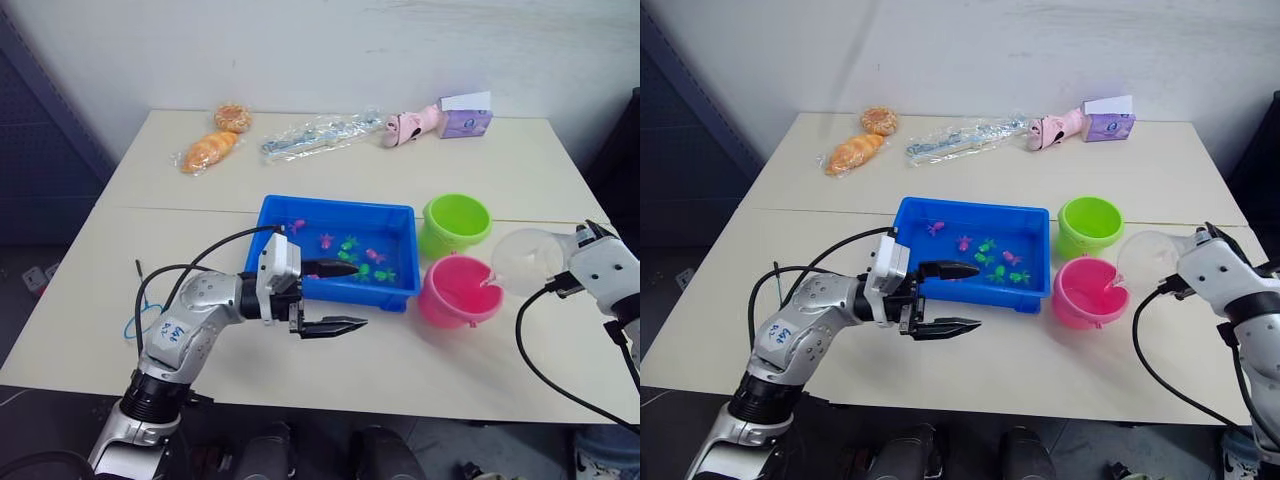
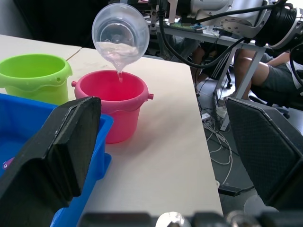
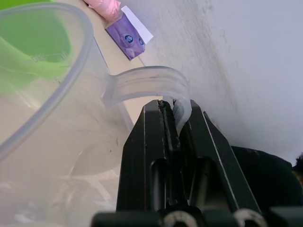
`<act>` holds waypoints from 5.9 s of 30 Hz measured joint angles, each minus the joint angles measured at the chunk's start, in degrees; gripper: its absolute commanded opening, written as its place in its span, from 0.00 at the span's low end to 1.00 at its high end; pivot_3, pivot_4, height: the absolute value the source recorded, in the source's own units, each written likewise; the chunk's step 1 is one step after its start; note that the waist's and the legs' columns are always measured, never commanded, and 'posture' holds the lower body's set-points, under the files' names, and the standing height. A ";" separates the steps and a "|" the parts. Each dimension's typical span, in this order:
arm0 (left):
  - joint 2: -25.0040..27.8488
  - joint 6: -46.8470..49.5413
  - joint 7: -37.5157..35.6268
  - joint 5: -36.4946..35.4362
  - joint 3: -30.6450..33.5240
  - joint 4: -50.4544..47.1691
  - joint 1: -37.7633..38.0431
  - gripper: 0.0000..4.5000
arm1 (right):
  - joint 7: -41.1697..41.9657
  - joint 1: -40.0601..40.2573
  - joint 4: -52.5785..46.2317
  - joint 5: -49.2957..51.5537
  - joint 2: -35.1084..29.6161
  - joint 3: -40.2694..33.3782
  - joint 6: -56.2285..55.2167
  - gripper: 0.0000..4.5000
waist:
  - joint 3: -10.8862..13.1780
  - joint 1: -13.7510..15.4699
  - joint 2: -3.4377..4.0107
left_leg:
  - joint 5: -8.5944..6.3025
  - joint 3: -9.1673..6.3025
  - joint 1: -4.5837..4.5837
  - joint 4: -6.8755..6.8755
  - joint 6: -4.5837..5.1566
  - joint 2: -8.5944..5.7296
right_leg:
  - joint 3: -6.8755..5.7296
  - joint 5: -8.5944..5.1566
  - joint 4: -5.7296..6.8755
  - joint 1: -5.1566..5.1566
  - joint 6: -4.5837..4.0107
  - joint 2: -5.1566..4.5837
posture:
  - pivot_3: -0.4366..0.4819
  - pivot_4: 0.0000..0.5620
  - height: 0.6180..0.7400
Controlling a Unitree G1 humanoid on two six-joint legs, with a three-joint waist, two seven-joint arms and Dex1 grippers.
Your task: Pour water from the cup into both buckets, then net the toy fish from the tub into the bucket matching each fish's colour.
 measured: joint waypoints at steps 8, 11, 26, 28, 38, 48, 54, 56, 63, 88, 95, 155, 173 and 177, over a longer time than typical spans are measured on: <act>-0.25 -1.24 0.14 0.84 -0.36 -0.04 0.54 1.00 | 0.09 -0.51 1.07 -3.42 -0.35 0.07 -3.64 0.01 | 0.00 -0.04 0.00 | 0.02 0.00 0.01 0.01 0.00 0.00 | 0.00 0.00 0.01 0.01 0.00 0.00 | 0.48 0.27 1.00; -0.32 -1.38 0.24 1.07 -0.36 -0.04 0.54 1.00 | -0.17 -0.79 1.55 -4.81 -0.35 0.09 -5.09 0.01 | 0.00 -0.03 0.00 | 0.02 0.00 0.01 0.01 0.00 0.00 | 0.00 0.00 0.01 0.01 0.00 0.00 | 0.48 0.27 1.00; -1.30 -1.55 0.86 1.24 -0.35 -0.04 0.54 1.00 | -2.60 -1.19 3.94 -9.17 -0.19 0.52 -11.22 0.01 | 0.00 -0.03 0.00 | 0.07 0.00 0.01 0.02 -0.02 0.00 | 0.00 0.00 0.01 0.01 0.00 0.00 | 0.48 0.27 1.00; -1.30 -1.59 0.86 1.25 -0.35 -0.04 0.54 1.00 | -2.77 -1.19 3.99 -9.34 -0.19 0.53 -11.35 0.01 | 0.00 -0.03 0.00 | 0.08 0.00 0.01 0.02 -0.02 0.00 | 0.00 0.00 0.01 0.01 0.00 0.00 | 0.48 0.27 1.00; -1.59 -2.01 0.85 1.40 -0.37 0.00 0.54 1.00 | -2.19 -2.06 4.00 -5.38 2.89 0.36 -10.43 0.01 | 0.00 -0.06 -0.01 | 0.09 0.00 0.02 0.03 -0.02 0.01 | 0.00 0.00 0.03 0.03 0.00 0.01 | 0.48 0.27 1.00; -2.18 -3.22 0.85 1.69 -0.35 1.88 0.49 1.00 | 2.45 -5.83 -1.54 17.25 9.55 -7.64 15.21 0.01 | 0.00 -0.13 0.01 | 0.10 -0.02 0.01 0.03 0.03 0.00 | -0.01 0.00 0.05 0.04 0.00 -0.03 | 0.48 0.27 1.00; -2.48 -3.29 1.64 1.68 0.34 3.12 -1.18 1.00 | 1.64 -13.64 -2.85 25.27 7.74 -9.03 34.65 0.01 | -0.01 -0.12 0.02 | 0.12 -0.02 0.01 0.01 0.04 0.01 | -0.01 0.01 0.09 -0.01 -0.01 -0.04 | 0.48 0.27 1.00; -2.46 -3.35 2.10 1.65 1.77 4.26 -1.95 1.00 | 0.66 -17.04 -2.37 25.52 6.08 -8.42 40.27 0.01 | -0.01 -0.12 0.02 | 0.11 -0.02 0.00 0.01 0.05 0.01 | -0.01 0.01 0.07 -0.01 -0.01 -0.05 | 0.48 0.27 1.00; -2.90 -3.31 3.84 1.59 3.66 4.76 -2.42 1.00 | -2.14 -30.29 8.05 25.38 4.43 -6.02 45.66 0.01 | -0.01 -0.11 0.01 | 0.12 -0.02 -0.06 0.01 0.06 -0.01 | -0.05 0.01 0.05 -0.06 -0.01 -0.05 | 0.48 0.27 1.00; -3.72 -1.02 11.19 1.79 5.31 4.43 -3.25 1.00 | -6.99 -42.63 36.00 -5.21 -3.35 24.95 7.39 0.01 | 0.00 -0.17 0.01 | 0.15 -0.01 -0.25 0.07 0.12 -0.08 | -0.08 0.04 0.00 -0.18 0.05 -0.11 | 0.48 0.27 1.00; -3.71 -1.01 11.68 1.79 5.31 4.17 -3.21 1.00 | -9.12 -43.31 38.25 -10.37 -4.41 27.04 2.36 0.01 | 0.00 -0.18 0.01 | 0.16 -0.01 -0.25 0.07 0.11 -0.08 | -0.09 0.04 -0.01 -0.18 0.05 -0.11 | 0.48 0.27 1.00; 3.76 -1.83 -2.13 -2.25 8.27 4.76 -2.99 1.00 | -4.51 -25.33 12.12 33.94 12.32 -15.70 38.44 0.01 | 0.02 -0.03 -0.02 | 0.17 -0.20 -0.43 0.12 0.14 -0.09 | -0.24 0.06 0.00 -0.19 0.07 -0.10 | 0.48 0.27 1.00; 4.14 -0.83 -8.58 -3.15 6.30 4.30 -2.99 1.00 | -9.76 -19.22 24.72 31.53 23.58 -13.44 16.85 0.01 | 0.02 -0.61 0.04 | 0.19 -0.07 -0.27 0.03 0.14 -0.09 | -0.06 0.06 0.06 -0.20 0.07 -0.09 | 0.48 0.27 1.00; 4.14 -1.04 -7.67 -3.13 6.42 4.31 -3.00 1.00 | -10.38 -18.41 25.79 31.76 24.45 -13.34 14.64 0.09 | 0.02 -0.61 0.05 | 0.19 -0.08 -0.26 0.04 0.14 -0.08 | -0.06 0.06 0.05 -0.18 0.07 -0.09 | 0.48 0.27 1.00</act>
